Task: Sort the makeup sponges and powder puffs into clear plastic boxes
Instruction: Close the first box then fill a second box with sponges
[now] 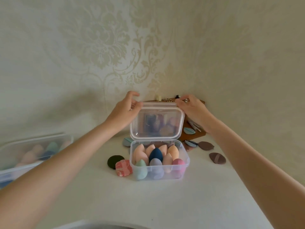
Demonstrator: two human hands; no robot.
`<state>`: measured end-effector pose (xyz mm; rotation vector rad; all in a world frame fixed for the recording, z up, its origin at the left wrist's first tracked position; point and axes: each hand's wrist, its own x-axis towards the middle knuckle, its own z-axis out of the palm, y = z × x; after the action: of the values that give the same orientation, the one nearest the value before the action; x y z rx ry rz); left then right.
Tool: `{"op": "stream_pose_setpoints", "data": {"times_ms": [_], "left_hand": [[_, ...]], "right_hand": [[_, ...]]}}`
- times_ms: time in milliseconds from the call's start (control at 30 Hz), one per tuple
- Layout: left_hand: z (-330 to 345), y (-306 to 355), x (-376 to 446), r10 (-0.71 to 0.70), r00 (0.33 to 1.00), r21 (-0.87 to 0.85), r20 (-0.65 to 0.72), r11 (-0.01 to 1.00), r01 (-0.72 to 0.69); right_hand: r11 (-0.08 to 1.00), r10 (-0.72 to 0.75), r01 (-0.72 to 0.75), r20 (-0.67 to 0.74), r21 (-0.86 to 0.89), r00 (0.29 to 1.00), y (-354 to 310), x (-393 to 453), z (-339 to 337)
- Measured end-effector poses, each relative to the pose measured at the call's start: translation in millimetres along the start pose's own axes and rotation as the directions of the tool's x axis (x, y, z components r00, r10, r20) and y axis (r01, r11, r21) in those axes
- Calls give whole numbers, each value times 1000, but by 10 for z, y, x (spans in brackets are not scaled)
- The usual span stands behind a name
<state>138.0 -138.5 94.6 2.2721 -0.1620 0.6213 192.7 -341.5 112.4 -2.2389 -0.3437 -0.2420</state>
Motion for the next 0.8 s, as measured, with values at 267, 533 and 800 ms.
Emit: {"op": "stream_pose_setpoints", "data": {"times_ms": [267, 533, 800], "left_hand": [[73, 4, -694, 91, 855, 200, 510, 954, -221], [335, -78, -922, 53, 854, 443, 517, 837, -321], [316, -24, -902, 142, 884, 471, 445, 802, -366]], "right_hand": [[826, 9, 302, 547, -476, 837, -80, -674, 86], [651, -135, 414, 440, -636, 888, 203, -1120, 433], [615, -221, 432, 382, -660, 897, 98, -1090, 359]]}}
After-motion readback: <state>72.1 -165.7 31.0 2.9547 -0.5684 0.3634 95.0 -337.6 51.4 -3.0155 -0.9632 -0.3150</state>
